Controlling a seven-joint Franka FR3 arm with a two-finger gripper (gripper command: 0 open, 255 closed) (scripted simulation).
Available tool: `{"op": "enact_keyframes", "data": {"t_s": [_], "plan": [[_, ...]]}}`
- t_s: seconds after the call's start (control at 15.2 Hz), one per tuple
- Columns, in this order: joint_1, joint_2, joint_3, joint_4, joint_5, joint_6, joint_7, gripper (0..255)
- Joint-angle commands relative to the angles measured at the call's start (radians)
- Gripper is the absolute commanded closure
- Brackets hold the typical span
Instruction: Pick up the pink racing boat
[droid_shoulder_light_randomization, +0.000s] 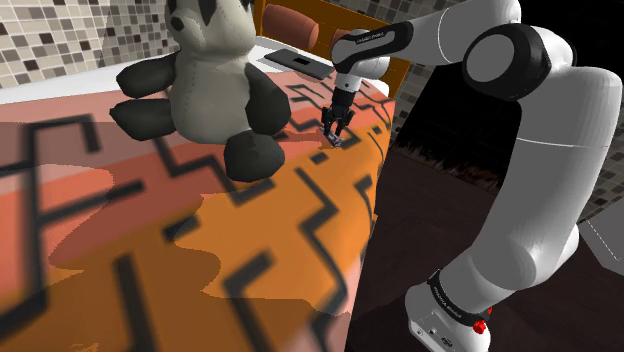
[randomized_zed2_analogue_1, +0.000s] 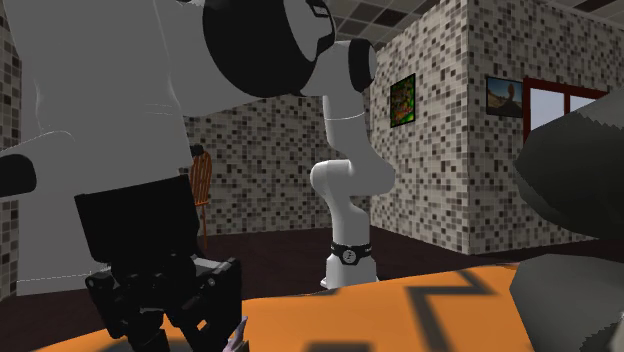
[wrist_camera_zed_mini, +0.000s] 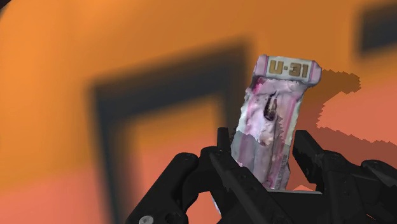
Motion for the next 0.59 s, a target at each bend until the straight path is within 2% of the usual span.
{"op": "enact_keyframes", "data": {"t_s": [0.0, 0.26, 0.53], "plan": [[0.0, 0.0, 0.0, 0.0, 0.0, 0.0, 0.0, 255], [0.0, 0.001, 0.0, 0.0, 0.0, 0.001, 0.0, 255], [0.0, -0.022, -0.001, 0.021, -0.003, -0.043, 0.005, 255]]}}
